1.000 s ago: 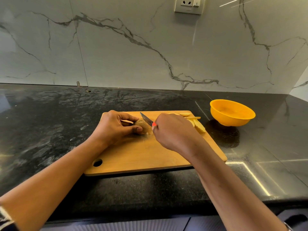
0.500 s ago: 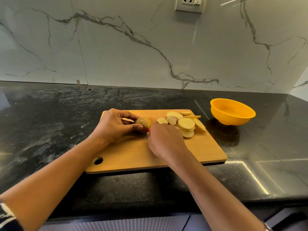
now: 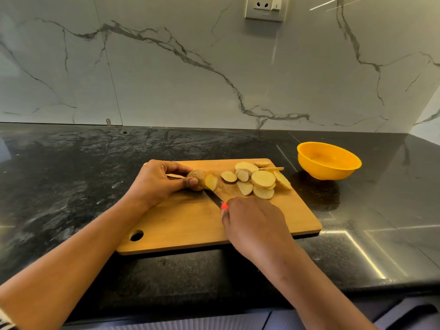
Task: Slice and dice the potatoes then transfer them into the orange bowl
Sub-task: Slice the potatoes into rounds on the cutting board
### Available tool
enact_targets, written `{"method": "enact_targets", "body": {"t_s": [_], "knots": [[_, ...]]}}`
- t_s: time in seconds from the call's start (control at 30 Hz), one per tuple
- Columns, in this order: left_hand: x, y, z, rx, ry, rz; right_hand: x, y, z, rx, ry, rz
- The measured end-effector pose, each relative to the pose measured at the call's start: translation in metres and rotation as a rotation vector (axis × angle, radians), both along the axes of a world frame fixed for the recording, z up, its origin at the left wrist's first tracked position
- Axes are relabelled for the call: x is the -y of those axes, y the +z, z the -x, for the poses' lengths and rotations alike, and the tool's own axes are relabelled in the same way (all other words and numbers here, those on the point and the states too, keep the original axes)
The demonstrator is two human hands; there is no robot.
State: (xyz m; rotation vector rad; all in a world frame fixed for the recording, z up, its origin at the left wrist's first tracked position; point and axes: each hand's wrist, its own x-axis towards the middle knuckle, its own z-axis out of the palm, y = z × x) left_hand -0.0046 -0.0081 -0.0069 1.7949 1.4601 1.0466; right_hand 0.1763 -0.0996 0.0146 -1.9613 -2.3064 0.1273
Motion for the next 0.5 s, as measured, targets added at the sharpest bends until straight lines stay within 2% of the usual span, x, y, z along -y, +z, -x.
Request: {"method": "enact_targets", "body": {"t_s": [0.1,0.2,0.27,0.37,0.4,0.5], "knots": [[0.001,0.0,0.0,0.026,-0.006,0.011,-0.015,-0.001,-0.008,-0.044,-0.101,-0.039],[0.0,0.0,0.001,0.036,-0.032,0.032,-0.028,0.0,-0.024,-0.185,-0.182,-0.081],[-0.001,0.0,0.002,0.039,-0.048,0.038,-0.031,0.003,-0.035,-0.379,-0.192,-0.03],[-0.002,0.0,0.002,0.024,-0.049,0.03,-0.03,0.01,-0.044,-0.835,-0.227,0.143],[-0.003,-0.001,0.003,0.02,-0.049,0.028,-0.029,0.011,-0.046,-0.889,-0.243,0.136],[-0.003,-0.001,0.003,0.026,-0.053,0.031,-0.029,0.011,-0.046,-0.801,-0.244,0.039]]}}
